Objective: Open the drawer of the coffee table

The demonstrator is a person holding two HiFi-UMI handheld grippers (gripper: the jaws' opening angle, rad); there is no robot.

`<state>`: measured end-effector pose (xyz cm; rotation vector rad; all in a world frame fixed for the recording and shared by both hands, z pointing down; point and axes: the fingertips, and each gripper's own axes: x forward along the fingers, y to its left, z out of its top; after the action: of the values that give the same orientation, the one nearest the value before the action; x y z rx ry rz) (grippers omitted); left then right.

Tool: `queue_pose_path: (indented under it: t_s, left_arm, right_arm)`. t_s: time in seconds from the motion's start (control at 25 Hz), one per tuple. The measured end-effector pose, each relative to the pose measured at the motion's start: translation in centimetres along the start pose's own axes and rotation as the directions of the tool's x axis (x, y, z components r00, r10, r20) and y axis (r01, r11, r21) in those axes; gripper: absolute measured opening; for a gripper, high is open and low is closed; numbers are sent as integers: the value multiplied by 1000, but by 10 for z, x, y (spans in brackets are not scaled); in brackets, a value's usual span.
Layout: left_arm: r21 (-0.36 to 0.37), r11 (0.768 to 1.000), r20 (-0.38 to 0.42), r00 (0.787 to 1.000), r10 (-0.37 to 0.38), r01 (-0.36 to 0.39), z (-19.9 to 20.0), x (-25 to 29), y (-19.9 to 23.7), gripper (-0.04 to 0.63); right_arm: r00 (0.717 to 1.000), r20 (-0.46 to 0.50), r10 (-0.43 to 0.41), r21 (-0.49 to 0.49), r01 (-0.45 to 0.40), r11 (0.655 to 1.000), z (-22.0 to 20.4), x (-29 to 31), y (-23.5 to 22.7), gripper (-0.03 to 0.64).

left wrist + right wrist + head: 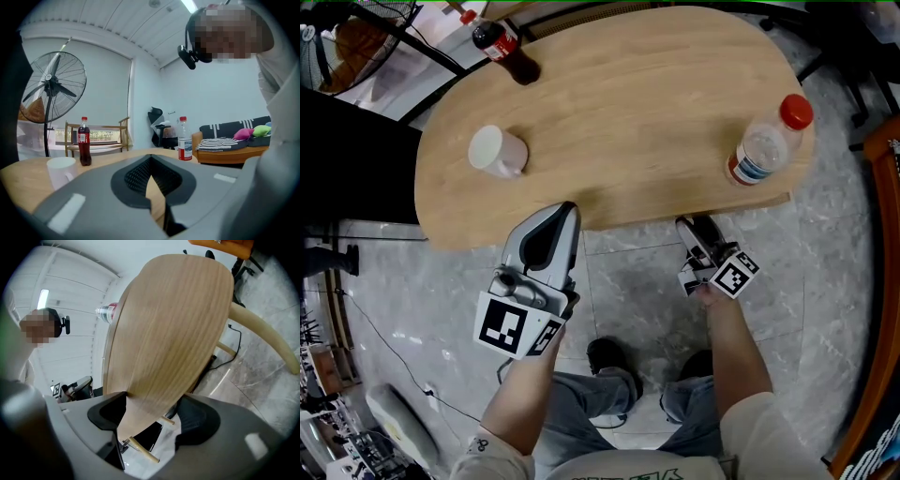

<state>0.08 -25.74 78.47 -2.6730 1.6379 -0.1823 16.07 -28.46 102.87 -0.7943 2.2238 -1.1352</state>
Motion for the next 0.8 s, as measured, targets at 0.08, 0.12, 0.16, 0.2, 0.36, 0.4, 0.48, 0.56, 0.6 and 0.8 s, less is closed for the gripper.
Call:
queue_pose_path:
  t_s: [0.08, 0.12, 0.16, 0.2, 0.36, 0.4, 0.48, 0.56, 0.6, 0.8]
  left_arm:
    - [0, 1000, 4, 1000, -3, 3, 2, 0, -1, -1]
    - [2, 1000, 6, 1000, -7, 7, 4, 0, -3, 0]
    - [3, 1000, 9, 1000, -11, 11, 5, 1, -5, 0]
    - [2, 1000, 11, 1000, -15, 15, 6, 2, -7, 0]
    - [-16, 999, 12, 999, -32, 32, 8, 2, -19, 0]
    - [-18, 999, 12, 999, -36, 37, 8, 2, -23, 0]
    - [-24, 999, 15, 999, -45, 46, 11, 2, -29, 0]
    - [-28, 998, 16, 998, -56, 56, 13, 3, -36, 0]
    - [-30, 998, 15, 998, -60, 61, 14, 3, -38, 0]
    - [-40, 997, 11, 998, -68, 68, 14, 0, -48, -1]
  right_arm:
    - [1000, -8, 4, 10, -4, 1000, -6, -9, 4, 341]
    - [1000, -12, 7, 14, -7, 1000, -9, -14, 7, 341]
    - [1000, -17, 9, 18, -9, 1000, -12, -20, 9, 340]
    - [1000, -21, 10, 20, -10, 1000, -15, -26, 12, 339]
    - [999, -47, 11, 32, -10, 999, -27, -50, 24, 337]
    - [998, -54, 11, 36, -9, 999, -31, -56, 27, 337]
    - [998, -65, 10, 46, -7, 999, -37, -70, 34, 337]
    - [997, -79, 9, 53, -4, 999, -43, -82, 40, 336]
    - [996, -87, 9, 55, -4, 998, -46, -88, 43, 336]
    - [991, -131, 14, 63, -6, 998, -58, -115, 54, 336]
